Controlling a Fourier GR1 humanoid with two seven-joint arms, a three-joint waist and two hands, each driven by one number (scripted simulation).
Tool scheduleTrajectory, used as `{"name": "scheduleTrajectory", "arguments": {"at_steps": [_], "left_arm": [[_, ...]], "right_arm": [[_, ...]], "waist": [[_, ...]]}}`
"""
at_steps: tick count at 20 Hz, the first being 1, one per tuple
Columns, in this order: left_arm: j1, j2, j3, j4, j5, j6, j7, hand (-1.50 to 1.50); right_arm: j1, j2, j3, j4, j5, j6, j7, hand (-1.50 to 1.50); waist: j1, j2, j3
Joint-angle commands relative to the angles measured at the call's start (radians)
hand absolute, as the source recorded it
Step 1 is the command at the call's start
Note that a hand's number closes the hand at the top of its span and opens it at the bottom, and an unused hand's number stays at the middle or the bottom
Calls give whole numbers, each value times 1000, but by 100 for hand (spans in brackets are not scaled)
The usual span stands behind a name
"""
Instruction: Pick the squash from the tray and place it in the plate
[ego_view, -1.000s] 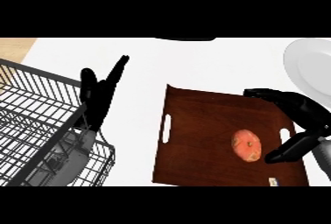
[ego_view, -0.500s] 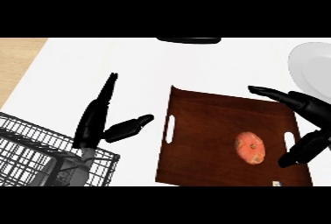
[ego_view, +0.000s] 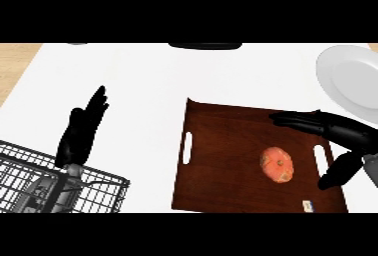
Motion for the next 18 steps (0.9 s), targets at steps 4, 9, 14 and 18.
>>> {"name": "scheduleTrajectory", "arguments": {"at_steps": [4,9,14,18], "left_arm": [[18,-4,82,65,72,-77,-68,0],[36,29,136,88,90,-143,-102,0],[70,-11,130,92,57,-129,-131,0],[-2,-25,165,136,62,-157,-87,0]], "right_arm": [[-124,71,116,191,235,-35,-141,-150],[-160,112,149,299,342,-80,-189,-150],[-167,156,167,281,387,-49,-125,-150],[-158,182,132,292,453,-69,-129,-150]], "waist": [[-31,-12,-1],[-36,-13,-1],[-41,-16,-1],[-48,-15,-1]]}}
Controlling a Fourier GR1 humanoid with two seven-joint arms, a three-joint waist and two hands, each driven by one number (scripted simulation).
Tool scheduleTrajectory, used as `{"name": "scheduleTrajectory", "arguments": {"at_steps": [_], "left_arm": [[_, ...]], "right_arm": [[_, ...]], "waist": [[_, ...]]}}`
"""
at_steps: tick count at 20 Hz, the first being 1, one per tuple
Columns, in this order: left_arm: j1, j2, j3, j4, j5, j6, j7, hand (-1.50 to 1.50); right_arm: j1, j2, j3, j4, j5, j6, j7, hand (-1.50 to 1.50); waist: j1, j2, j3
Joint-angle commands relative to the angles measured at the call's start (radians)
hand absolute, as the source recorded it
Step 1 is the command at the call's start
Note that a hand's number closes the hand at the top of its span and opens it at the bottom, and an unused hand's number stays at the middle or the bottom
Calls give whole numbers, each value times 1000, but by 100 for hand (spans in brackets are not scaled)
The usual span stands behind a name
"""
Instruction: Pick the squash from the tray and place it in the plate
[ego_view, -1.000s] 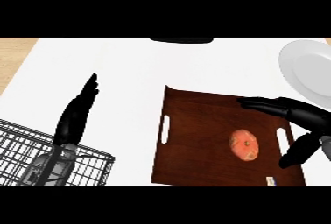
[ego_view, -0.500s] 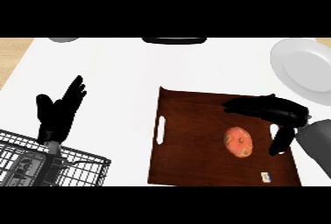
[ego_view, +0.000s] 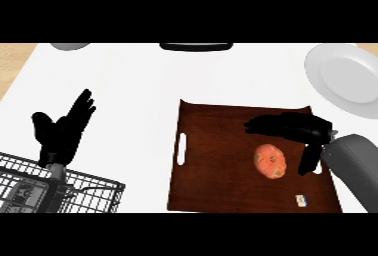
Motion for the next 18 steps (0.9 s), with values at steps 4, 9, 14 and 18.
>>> {"name": "scheduleTrajectory", "arguments": {"at_steps": [4,9,14,18], "left_arm": [[7,-18,32,-15,-34,-20,9,0],[45,-64,16,-14,-79,4,-12,0],[-6,-68,32,41,-80,-28,-24,0],[-12,-60,73,99,-58,-57,-87,0]], "right_arm": [[-8,78,-37,19,112,47,-20,-150],[47,107,-33,-44,182,38,38,-150],[-2,102,-10,60,257,24,-79,150],[1,128,29,70,278,-26,-141,150]], "waist": [[-3,-1,0],[-6,-2,0],[-3,0,0],[-2,2,0]]}}
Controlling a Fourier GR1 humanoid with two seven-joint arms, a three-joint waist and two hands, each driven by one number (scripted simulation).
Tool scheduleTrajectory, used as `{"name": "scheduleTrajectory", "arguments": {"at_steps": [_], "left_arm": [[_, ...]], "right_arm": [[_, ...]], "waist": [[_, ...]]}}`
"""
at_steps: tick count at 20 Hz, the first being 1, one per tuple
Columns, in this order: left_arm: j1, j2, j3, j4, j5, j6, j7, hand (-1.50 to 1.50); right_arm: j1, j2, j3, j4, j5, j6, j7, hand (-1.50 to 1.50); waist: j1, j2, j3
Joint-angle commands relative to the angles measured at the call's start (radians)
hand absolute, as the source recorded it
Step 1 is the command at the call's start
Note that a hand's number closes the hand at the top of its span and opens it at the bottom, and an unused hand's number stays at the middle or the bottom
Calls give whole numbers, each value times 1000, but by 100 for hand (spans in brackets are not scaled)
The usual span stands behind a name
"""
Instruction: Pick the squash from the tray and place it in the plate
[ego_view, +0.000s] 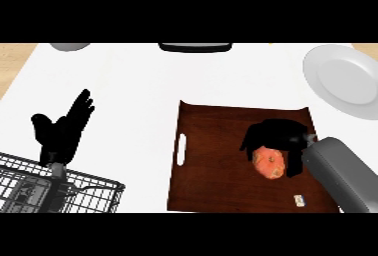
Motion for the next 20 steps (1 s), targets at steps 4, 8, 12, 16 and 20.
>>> {"name": "scheduleTrajectory", "arguments": {"at_steps": [4,8,12,16,20], "left_arm": [[4,5,13,-32,-1,-14,38,0],[59,27,30,-48,13,-57,4,0],[-2,-3,15,-63,-25,8,62,0],[1,-6,27,-31,-18,9,46,0],[36,-20,14,-30,-23,5,33,0]], "right_arm": [[23,33,7,46,14,19,-87,150],[114,22,-4,-56,-15,-14,-73,150],[80,18,-160,-46,-73,-94,6,150],[51,66,-331,18,-114,-133,345,150],[-15,90,-473,-26,-149,-245,526,150]], "waist": [[3,11,9],[-2,9,9],[-5,8,10],[-24,8,9],[-21,4,8]]}}
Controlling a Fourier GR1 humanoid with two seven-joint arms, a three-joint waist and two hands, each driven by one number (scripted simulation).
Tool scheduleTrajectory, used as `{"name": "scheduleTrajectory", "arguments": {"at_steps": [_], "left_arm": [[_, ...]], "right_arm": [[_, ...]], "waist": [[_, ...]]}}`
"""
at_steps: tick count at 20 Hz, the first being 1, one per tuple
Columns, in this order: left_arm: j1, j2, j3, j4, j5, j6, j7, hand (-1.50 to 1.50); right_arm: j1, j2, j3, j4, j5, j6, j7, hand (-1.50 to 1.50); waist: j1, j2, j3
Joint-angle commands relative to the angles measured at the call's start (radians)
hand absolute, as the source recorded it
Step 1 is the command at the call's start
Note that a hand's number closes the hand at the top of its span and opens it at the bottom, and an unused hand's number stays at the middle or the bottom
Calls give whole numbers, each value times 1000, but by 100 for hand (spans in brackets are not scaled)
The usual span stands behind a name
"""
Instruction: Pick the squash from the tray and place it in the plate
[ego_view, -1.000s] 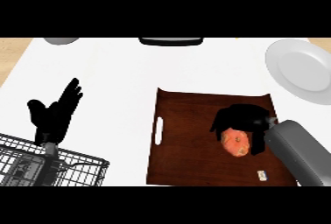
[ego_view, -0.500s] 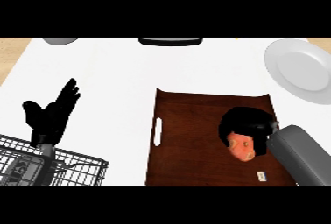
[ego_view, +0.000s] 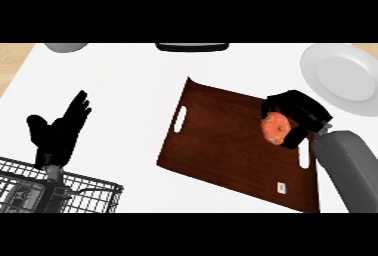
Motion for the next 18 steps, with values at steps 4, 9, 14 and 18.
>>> {"name": "scheduleTrajectory", "arguments": {"at_steps": [4,9,14,18], "left_arm": [[9,16,15,-17,-1,1,7,0],[-1,-2,12,-4,6,-10,4,0],[-3,6,14,-42,10,-32,48,0],[12,3,5,-47,-21,-30,13,0]], "right_arm": [[-33,35,-209,-131,-16,-299,219,150],[-59,24,-291,-161,19,-384,366,150],[-93,-19,-405,-47,-64,-365,345,150],[-201,-91,-483,117,-116,-321,332,150]], "waist": [[-10,-6,1],[4,2,1],[17,5,2],[26,8,2]]}}
